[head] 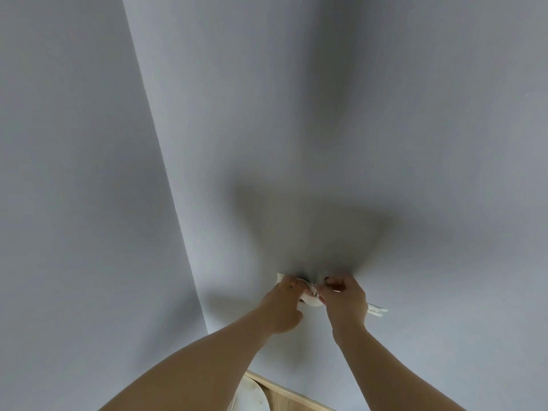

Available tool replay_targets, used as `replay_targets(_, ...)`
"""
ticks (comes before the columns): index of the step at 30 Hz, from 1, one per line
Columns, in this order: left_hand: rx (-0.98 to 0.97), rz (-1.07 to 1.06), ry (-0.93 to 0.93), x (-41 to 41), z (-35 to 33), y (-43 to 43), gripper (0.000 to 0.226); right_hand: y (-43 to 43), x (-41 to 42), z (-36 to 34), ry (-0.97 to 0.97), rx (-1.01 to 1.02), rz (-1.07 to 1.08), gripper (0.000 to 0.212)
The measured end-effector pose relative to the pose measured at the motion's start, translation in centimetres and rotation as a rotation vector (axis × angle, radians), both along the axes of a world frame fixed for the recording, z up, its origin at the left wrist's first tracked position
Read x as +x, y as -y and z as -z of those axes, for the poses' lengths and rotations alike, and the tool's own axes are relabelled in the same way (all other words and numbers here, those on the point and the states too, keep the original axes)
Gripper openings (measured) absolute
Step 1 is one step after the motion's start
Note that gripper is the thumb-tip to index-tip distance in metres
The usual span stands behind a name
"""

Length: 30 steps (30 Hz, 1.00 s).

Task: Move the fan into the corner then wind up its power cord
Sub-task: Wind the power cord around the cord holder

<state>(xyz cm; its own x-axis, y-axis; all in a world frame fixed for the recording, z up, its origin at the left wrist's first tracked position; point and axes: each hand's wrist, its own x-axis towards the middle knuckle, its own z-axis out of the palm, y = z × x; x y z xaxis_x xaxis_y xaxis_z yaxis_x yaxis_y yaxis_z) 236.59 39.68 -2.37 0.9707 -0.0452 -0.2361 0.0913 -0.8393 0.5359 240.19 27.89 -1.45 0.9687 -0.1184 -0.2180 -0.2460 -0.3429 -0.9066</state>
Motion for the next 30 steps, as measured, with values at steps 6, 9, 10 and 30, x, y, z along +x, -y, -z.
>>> replay_targets(6, -0.471, -0.214, 0.080, 0.3, -1.0, 0.0, 0.035, -1.2, 0.1, -0.5, -0.012, -0.088, -0.355, 0.029)
replay_targets(9, -0.449, -0.216, 0.067, 0.1, -1.1, -0.1, 0.038, -1.3, 0.3, -0.1, -0.048, -0.134, -0.378, 0.030)
replay_targets(10, -0.419, -0.203, 0.066, 0.1, -0.9, -0.2, 0.041, -1.2, 0.4, 0.1, -0.062, -0.149, -0.384, 0.030)
replay_targets(30, 0.244, -0.105, -0.055, -0.4, -2.0, -1.7, 0.061, 0.6, 0.5, -1.8, -0.145, -0.431, -0.489, 0.036)
